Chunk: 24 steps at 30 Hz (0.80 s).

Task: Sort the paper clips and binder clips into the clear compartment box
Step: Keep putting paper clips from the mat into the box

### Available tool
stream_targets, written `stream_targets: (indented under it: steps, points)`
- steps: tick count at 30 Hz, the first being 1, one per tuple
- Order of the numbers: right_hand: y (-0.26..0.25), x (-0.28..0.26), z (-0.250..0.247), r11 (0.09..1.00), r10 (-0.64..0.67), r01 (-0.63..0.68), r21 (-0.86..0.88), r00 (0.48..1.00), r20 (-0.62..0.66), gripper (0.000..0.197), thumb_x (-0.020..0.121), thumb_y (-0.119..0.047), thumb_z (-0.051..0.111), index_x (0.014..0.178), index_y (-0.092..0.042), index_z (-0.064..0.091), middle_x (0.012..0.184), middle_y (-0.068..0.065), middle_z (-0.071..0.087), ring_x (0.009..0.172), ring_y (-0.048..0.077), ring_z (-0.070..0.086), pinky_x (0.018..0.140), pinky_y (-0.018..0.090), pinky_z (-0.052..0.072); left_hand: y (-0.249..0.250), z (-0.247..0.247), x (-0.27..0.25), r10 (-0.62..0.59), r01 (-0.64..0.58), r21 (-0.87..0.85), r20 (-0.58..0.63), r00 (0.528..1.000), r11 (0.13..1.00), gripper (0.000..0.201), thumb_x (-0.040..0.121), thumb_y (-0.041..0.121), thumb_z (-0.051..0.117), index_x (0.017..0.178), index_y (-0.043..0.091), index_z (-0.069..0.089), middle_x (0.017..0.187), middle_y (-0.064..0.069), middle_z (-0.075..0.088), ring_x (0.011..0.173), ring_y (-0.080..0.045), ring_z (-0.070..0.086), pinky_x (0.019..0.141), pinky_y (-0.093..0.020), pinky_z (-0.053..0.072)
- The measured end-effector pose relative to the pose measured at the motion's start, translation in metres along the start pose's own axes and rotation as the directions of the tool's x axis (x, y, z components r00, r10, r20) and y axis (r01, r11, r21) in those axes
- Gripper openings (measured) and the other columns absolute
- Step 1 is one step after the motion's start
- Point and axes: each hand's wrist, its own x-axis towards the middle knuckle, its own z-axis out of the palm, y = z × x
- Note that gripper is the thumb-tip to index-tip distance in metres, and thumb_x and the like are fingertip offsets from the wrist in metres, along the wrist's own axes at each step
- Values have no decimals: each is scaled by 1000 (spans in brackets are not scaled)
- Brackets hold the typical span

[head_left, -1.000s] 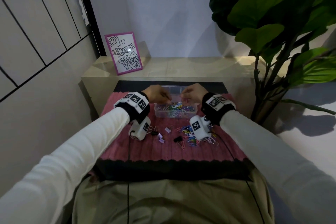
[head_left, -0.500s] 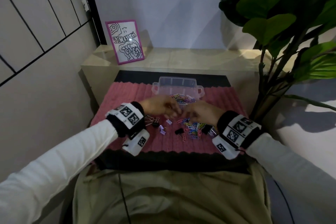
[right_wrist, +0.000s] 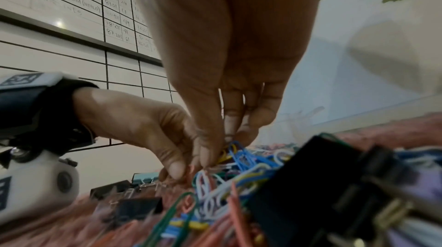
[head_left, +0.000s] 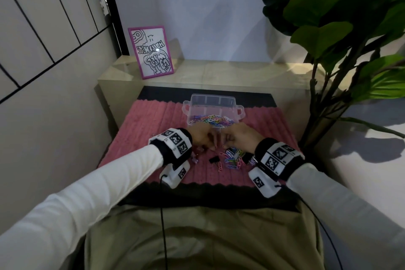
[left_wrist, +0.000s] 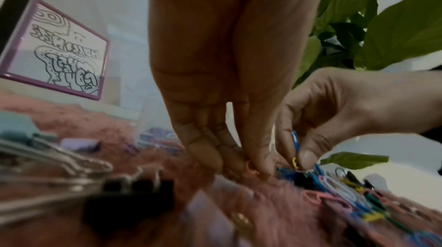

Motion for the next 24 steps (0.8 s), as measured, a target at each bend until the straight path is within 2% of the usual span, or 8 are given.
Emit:
stream_targets:
  steps: [2,5,7,10,13,16,20,24]
  points:
    - [3,-2,0,995,8,-3,104,999,-51,4,79,-8,67,80,-11,66,84,6,70,75,15,61,75,31,51,-5,-5,-7,10,-11,-49,-31,999,999,20,80,10,64,99,6,69,104,-13,70,83,-14,58,73,-17,42]
    - [7,-5,-4,928,60,1,373,986,-153,4,78,-4,69,81,-4,66,77,6,66,68,11,59,69,23,50,-8,-15,-17,38,-56,-128,-140,989,990,17,81,9,64,97,6,70,101,-10,71,85,-9,58,71,-7,39]
    - [10,-7,-10,821,114,-11,571,983,-145,4,80,0,65,79,-3,63,76,6,67,67,15,64,68,25,56,-6,-20,-23,46,-76,-148,-195,980,986,16,81,10,65,96,6,70,99,-8,71,84,-7,58,70,-3,36]
    - [12,-9,-19,654,158,-35,756,983,-91,7,80,5,63,80,0,58,62,1,69,55,14,68,53,23,57,4,-19,-27,76,-102,-140,-180,981,985,15,81,11,66,94,7,70,96,-5,71,77,-3,58,69,-6,39]
    - [14,-6,-26,666,192,-37,745,974,-124,8,79,7,63,79,1,59,61,9,65,50,8,64,50,19,54,19,-6,-22,149,-154,-69,-72,986,986,15,81,11,65,94,6,70,95,-5,71,82,-9,59,72,-13,41]
    - [20,7,-32,664,235,-38,747,959,-160,17,78,10,63,72,-6,60,64,17,55,49,12,59,50,18,53,33,13,-11,176,-176,80,15,984,981,17,82,11,62,96,3,68,103,-11,69,96,-20,61,77,-20,39]
    - [17,25,-44,663,273,-89,743,953,-129,15,82,6,60,74,-6,60,48,-2,62,43,4,59,46,17,51,36,30,-2,146,-134,231,-36,989,964,19,80,8,62,95,-4,65,107,-20,62,99,-32,58,86,-40,48]
    - [6,42,-49,724,293,-108,681,942,-163,16,83,5,60,71,-6,60,65,7,61,44,3,59,44,12,46,30,29,-4,153,-140,194,-54,987,971,18,79,7,63,92,-4,66,102,-19,67,96,-31,61,84,-34,45]
